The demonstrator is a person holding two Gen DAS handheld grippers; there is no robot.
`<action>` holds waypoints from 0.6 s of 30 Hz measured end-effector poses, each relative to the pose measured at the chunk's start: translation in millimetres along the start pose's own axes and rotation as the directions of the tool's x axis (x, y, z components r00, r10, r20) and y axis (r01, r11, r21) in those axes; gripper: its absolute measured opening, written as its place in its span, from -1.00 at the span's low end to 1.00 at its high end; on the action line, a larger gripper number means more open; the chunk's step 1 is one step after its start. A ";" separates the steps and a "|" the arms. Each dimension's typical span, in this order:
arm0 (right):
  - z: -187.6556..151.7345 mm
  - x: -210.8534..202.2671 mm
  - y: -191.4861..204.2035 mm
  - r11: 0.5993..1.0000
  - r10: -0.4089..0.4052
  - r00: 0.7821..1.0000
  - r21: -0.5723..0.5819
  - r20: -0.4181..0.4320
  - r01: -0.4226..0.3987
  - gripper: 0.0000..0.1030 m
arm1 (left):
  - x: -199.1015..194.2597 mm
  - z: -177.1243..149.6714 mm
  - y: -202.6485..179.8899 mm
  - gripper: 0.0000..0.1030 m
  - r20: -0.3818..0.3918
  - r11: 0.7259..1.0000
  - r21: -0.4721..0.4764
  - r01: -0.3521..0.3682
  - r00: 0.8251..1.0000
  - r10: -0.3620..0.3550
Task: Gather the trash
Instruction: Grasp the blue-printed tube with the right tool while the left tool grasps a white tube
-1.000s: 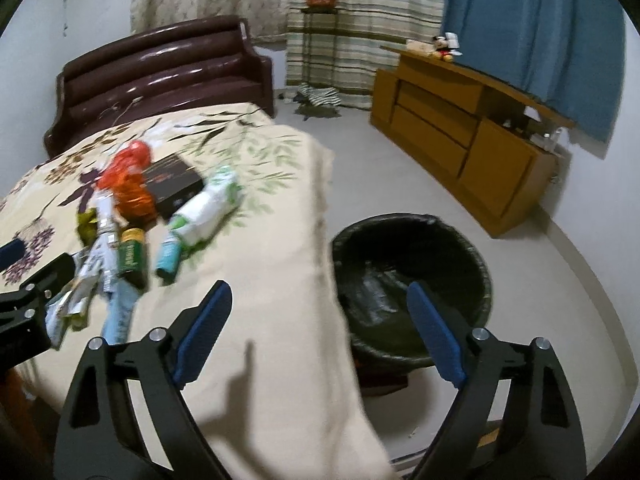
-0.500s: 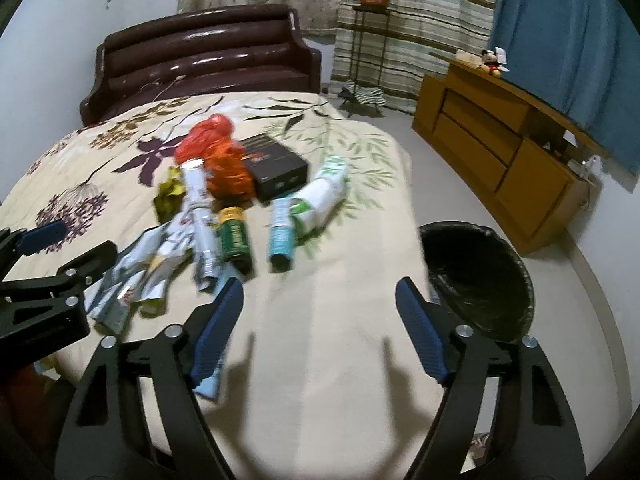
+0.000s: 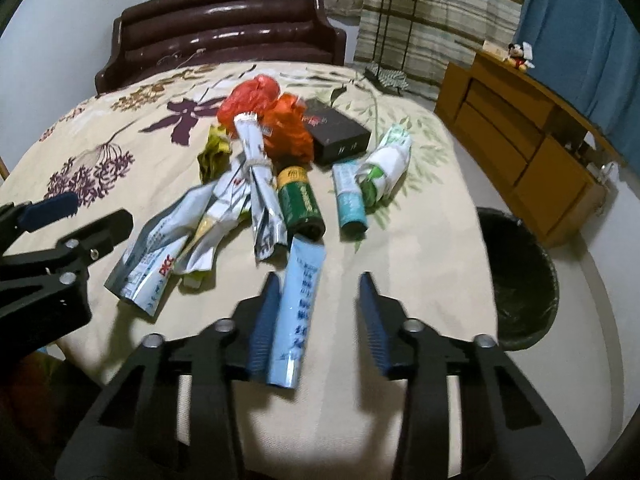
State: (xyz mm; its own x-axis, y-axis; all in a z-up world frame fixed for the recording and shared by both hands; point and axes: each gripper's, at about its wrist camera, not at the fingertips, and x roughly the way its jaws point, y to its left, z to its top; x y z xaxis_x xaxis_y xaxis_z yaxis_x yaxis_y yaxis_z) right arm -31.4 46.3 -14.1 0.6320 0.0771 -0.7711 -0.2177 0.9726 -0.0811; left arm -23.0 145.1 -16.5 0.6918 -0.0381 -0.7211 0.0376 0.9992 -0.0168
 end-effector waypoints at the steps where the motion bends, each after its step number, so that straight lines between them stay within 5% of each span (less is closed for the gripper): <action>1: -1.1 2.5 -0.3 1.000 0.004 1.000 0.003 -0.011 -0.004 -0.41 | -0.3 0.2 -0.9 0.45 0.002 1.000 -0.001 0.003 1.000 -0.003; 7: -4.1 3.3 -2.1 1.000 0.013 1.000 0.004 -0.016 -0.012 -0.67 | -1.8 2.9 -7.9 0.45 0.000 0.999 -0.011 0.034 0.999 -0.034; 18: -5.5 -5.3 -22.0 1.000 -0.003 1.000 0.018 0.019 0.003 -0.68 | 12.3 1.0 -25.9 0.44 -0.042 0.999 0.001 0.049 0.998 -0.049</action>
State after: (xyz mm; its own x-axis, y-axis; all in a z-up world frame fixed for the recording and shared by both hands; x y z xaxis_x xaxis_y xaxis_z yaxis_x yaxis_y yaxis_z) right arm -34.1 23.3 -11.7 0.6466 0.0782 -0.7588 -0.2021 0.9767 -0.0716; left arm -14.8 118.8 -24.2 0.6581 -0.0863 -0.7480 0.0723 0.9961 -0.0514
